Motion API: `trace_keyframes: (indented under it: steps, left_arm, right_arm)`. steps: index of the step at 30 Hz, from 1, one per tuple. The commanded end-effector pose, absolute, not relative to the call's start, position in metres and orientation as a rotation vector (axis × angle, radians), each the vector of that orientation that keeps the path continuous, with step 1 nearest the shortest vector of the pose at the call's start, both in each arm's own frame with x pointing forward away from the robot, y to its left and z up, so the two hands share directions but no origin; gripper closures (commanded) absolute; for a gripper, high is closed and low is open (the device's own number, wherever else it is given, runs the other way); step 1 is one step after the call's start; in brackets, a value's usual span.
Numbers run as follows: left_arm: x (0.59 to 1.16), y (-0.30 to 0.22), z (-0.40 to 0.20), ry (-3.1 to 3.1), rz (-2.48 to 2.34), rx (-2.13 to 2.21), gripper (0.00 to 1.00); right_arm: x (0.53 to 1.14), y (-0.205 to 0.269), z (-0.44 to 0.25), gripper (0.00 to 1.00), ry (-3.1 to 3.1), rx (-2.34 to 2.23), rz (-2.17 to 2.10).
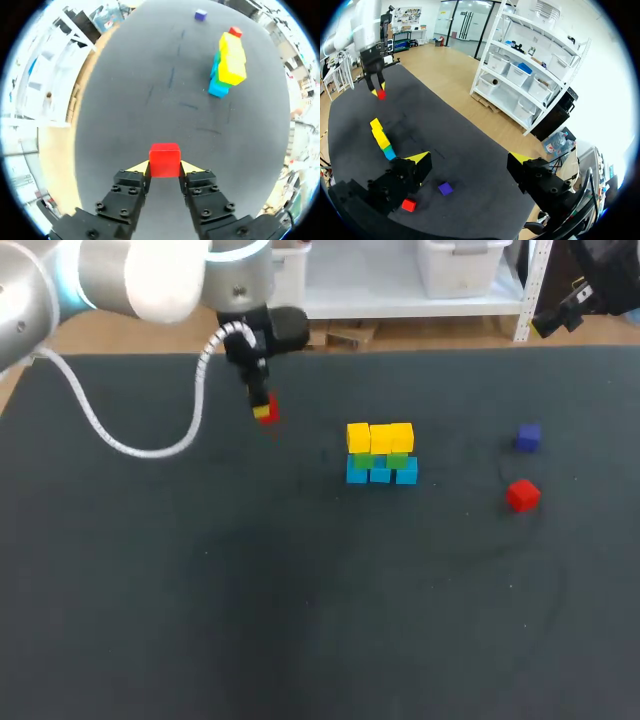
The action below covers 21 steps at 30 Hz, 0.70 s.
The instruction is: Place the blue cubes, place green cubes on the blue cubes, place the yellow cubes on the green cubes, then place the red cubes on the yellow cubes, and place purple cube on the red cubes.
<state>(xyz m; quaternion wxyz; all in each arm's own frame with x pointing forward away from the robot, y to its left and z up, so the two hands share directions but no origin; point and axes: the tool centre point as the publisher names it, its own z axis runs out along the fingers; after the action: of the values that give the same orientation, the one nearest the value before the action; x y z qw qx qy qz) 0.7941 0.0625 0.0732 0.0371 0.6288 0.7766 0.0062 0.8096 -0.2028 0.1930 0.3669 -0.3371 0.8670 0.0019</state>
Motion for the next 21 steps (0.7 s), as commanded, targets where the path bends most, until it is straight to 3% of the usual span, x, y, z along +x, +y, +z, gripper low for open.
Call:
trace_keyframes:
  steps: [1, 21]
  left_arm:
    - [0.785, 0.059, 0.108, 2.342, 0.017, 1.934, 1.00]
    - [0.748, -0.005, 0.149, 2.226, 0.012, 2.123, 1.00]
  right_arm:
    - [0.806, -0.201, 0.192, 0.00, 2.221, -0.853, -0.015]
    - [0.806, -0.201, 0.192, 0.00, 2.221, -0.853, -0.015]
